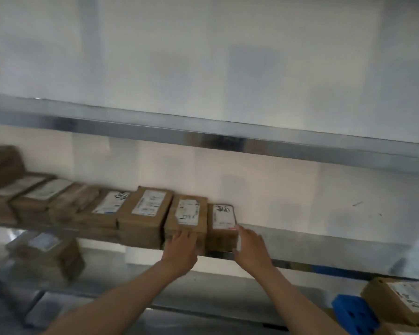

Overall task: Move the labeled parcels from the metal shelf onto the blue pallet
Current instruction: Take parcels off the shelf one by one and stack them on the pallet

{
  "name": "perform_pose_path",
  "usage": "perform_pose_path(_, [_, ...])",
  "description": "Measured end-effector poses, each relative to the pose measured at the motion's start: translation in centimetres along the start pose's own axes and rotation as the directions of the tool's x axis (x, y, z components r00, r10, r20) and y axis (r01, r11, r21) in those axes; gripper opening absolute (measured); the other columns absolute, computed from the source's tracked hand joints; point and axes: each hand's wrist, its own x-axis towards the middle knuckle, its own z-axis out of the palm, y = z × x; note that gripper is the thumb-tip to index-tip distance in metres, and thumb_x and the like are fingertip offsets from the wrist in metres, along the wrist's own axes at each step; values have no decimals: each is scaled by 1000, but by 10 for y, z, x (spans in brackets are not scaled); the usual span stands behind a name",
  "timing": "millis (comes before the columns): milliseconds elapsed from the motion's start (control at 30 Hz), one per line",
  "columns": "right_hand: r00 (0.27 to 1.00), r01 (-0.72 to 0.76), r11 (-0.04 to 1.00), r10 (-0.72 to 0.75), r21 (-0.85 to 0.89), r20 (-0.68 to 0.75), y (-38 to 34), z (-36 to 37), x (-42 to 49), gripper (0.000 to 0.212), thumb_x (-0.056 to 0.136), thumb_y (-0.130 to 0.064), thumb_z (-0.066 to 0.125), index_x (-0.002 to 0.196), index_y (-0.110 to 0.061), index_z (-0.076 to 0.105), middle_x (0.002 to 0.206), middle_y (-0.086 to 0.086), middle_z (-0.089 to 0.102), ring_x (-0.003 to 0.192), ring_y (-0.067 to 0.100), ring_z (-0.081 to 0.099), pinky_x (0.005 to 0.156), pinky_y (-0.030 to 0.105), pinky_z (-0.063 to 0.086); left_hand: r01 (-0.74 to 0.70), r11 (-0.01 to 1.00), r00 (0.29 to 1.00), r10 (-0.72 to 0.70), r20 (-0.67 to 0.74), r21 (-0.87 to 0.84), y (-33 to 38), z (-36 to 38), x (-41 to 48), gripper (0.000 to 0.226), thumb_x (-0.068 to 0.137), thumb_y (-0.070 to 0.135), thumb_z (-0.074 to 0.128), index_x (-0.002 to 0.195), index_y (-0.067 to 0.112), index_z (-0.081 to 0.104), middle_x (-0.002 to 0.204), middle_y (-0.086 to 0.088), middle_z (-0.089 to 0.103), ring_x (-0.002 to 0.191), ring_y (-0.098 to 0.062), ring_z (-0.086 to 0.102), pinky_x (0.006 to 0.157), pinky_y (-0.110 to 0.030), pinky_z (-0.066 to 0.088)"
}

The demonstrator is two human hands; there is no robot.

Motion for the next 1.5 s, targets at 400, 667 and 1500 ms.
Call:
perform_pose_path(400, [952,298,952,-302,62,57,-265,89,1,43,87,-21,58,128,-18,47,132,1,52,123,19,47,105,30,38,337,940,941,-336,-22,55,-251,-74,-116,49,92,20,45,139,18,31,141,-9,40,131,-31,37,108,-44,34])
perform_pose_path(667, [910,393,909,-406,137,86,-430,157,-20,46,86,-23,61,129,-20,43,134,0,49,124,18,43,103,26,33,443,896,895,-441,-66,24,-404,-114,-195,47,92,26,46,137,18,35,143,-8,38,133,-30,36,110,-43,33])
perform_pose_path(1500, [864,492,851,-503,184,18,-688,214,189,48,84,-19,60,130,-15,45,136,3,45,124,19,45,104,30,38,549,834,828,-533,-175,58,-675,-226,-101,46,88,24,55,131,18,40,133,-8,46,127,-29,41,107,-44,37])
